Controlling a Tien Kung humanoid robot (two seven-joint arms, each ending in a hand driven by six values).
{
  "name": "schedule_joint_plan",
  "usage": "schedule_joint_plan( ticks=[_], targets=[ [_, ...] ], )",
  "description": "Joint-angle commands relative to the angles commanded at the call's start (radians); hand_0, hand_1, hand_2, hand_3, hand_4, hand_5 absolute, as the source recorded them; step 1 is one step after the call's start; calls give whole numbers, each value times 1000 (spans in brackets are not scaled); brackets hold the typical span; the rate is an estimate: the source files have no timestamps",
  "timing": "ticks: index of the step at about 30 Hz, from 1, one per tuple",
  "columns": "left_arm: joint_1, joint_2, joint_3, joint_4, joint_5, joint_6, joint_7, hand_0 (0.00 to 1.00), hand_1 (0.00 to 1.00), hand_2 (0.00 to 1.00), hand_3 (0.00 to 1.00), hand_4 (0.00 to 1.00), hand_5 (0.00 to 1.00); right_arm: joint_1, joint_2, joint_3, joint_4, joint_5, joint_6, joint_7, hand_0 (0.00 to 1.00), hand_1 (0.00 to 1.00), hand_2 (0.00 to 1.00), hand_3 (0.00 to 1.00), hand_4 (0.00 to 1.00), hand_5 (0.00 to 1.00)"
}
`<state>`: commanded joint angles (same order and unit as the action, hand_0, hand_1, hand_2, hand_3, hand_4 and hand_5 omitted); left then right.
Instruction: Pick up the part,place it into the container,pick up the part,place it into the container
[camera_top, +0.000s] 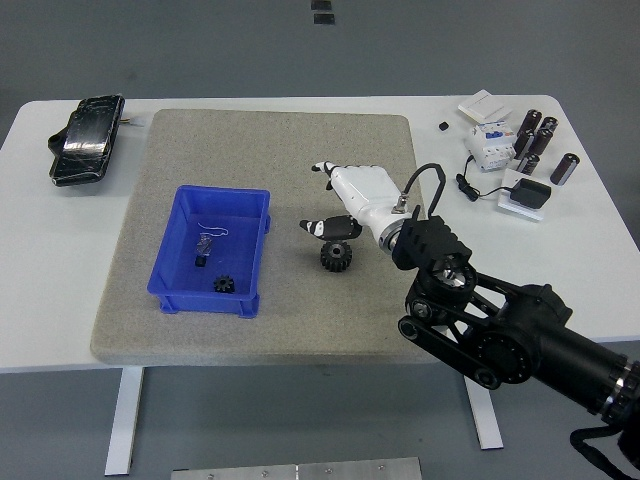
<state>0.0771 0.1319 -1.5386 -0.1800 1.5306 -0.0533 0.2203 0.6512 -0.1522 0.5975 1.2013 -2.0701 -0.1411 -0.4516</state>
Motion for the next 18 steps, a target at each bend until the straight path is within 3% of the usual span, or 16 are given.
schedule_joint_plan(
  ticks=[7, 18],
  targets=[
    [1, -2, 4, 0, 1, -1, -1, 666, 599, 589, 591, 676, 546, -36, -20, -32, 8, 24, 20, -10, 603, 606, 746, 854, 883, 505],
    [2, -2, 7, 0, 1, -2, 0, 667, 600, 590, 590, 676, 547, -37, -20, -91, -23, 62, 36, -7, 592, 605, 748, 849, 901, 526]
  ],
)
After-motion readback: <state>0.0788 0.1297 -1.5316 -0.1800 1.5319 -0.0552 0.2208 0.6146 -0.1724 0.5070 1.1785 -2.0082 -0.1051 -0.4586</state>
